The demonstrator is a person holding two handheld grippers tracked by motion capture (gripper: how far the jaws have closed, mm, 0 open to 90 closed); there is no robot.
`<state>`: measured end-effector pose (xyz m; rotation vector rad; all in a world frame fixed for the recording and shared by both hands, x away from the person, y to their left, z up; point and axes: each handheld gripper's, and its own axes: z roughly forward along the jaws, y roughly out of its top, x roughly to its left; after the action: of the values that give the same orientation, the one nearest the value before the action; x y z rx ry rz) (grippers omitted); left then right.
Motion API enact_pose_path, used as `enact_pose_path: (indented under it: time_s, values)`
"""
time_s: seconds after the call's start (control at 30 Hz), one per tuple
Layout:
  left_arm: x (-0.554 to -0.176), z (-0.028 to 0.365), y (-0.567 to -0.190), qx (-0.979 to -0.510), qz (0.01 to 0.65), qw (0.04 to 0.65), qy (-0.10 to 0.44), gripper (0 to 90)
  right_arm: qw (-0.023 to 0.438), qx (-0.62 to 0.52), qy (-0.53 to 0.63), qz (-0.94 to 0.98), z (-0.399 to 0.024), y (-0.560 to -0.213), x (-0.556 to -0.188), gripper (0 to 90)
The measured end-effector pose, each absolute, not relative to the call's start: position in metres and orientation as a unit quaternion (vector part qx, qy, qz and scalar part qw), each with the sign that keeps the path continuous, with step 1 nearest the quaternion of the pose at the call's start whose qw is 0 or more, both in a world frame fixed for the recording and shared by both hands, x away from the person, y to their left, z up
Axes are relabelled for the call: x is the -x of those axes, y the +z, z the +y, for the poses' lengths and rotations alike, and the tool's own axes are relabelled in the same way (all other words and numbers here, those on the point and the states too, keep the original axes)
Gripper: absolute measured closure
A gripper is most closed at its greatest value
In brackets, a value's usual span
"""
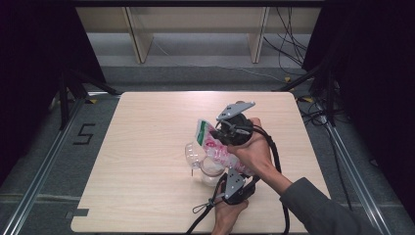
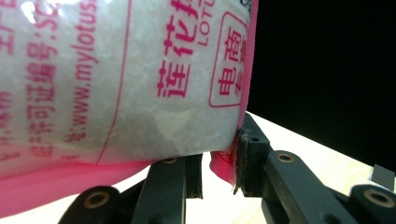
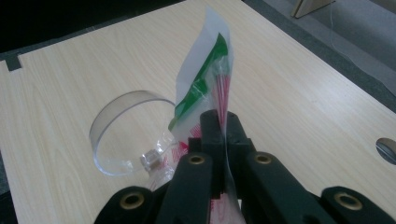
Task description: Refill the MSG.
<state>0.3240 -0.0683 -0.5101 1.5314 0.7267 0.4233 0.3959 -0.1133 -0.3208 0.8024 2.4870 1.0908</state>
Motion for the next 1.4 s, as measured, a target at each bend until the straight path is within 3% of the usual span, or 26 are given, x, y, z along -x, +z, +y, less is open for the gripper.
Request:
enact_pose_path:
  time_s: [1.4]
  values:
    - [-0.3286, -0.0732, -0.5097, -0.662, 0.32, 0.653, 0.178, 75.0, 0.156, -0.282, 0.366, 0.873, -0.108, -0.3217, -0.3987, 90.0]
